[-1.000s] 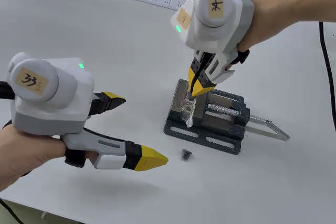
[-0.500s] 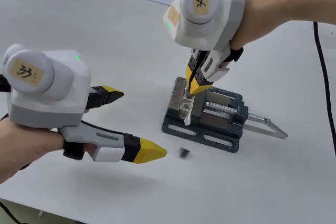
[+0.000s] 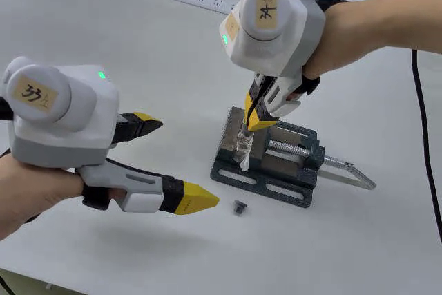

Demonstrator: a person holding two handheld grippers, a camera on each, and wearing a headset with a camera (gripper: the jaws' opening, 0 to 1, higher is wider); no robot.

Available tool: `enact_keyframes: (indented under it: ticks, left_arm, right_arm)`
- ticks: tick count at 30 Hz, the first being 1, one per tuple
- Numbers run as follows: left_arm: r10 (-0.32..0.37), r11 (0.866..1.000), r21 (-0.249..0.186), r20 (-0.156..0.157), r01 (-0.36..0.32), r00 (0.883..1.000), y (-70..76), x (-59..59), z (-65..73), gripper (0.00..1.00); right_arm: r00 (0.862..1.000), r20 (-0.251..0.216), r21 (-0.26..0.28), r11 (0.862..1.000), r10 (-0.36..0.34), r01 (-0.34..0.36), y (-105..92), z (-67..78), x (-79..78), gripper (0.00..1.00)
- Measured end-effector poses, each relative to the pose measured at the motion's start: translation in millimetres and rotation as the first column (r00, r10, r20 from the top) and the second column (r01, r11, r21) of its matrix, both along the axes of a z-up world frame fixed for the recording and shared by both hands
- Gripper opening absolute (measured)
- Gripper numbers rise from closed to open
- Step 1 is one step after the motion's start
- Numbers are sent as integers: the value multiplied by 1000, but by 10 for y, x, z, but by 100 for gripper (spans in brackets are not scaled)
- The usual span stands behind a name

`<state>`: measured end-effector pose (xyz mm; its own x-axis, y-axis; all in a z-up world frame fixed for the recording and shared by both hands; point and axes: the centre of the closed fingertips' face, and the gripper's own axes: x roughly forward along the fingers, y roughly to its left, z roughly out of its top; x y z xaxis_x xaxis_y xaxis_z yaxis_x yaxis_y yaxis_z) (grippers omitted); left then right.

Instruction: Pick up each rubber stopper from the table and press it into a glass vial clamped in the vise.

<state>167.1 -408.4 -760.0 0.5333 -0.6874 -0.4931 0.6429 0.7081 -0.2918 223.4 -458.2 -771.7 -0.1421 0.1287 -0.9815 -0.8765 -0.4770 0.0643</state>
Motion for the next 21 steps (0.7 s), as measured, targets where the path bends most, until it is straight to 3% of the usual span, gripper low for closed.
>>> enact_keyframes:
  ticks: [21]
  left_arm:
    - [4,1000,3,4,-4,1000,-11,23,4,91]
  right_arm:
    - [999,36,-24,999,-36,37,23,-20,15,0]
